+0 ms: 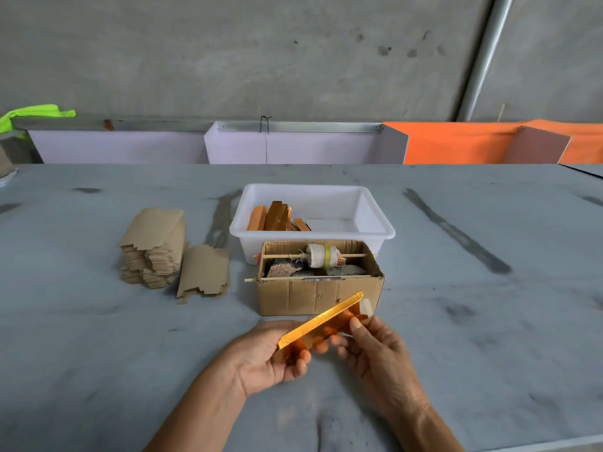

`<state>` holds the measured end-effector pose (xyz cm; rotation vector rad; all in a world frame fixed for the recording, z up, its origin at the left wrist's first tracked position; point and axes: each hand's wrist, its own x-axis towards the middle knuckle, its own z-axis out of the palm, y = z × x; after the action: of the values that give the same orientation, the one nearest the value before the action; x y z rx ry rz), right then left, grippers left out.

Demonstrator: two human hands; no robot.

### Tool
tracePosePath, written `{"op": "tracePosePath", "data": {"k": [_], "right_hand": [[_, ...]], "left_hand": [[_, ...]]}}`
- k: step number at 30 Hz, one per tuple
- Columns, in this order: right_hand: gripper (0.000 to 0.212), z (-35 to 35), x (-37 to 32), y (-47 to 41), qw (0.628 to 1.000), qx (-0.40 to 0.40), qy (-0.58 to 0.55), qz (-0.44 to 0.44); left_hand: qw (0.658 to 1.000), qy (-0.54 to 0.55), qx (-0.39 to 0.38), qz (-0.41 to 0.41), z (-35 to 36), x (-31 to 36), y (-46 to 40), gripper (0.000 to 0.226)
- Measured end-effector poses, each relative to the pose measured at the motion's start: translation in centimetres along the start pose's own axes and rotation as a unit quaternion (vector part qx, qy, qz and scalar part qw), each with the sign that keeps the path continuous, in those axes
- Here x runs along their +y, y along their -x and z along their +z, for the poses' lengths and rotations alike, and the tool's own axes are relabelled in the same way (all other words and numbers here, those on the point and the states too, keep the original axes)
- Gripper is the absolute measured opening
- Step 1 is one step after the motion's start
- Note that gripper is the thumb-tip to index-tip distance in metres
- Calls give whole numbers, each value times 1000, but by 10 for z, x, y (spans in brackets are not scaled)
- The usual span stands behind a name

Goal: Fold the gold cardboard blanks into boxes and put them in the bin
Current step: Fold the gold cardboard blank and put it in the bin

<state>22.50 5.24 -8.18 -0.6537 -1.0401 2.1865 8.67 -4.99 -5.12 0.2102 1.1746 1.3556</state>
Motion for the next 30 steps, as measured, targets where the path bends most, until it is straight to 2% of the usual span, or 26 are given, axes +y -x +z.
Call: {"op": "tracePosePath", "data": {"k": [5,11,16,24,30], "right_hand": [[27,10,7,2,999,9,-29,26],[16,18,14,6,998,1,-39,59],[17,19,16,8,997,20,-21,69],[13,24,15,7,997,21,-8,70],[10,26,17,5,995,49,58,61]], "left_hand": [[999,22,32,25,0,-6,-4,18],[983,-85,97,133,5,-11,-3,16],[964,-131,153,174,4,-11,-1,10],[948,-181,168,203,1,-10,-4,34],[926,-241,165,238,6,-11,-4,22]]}}
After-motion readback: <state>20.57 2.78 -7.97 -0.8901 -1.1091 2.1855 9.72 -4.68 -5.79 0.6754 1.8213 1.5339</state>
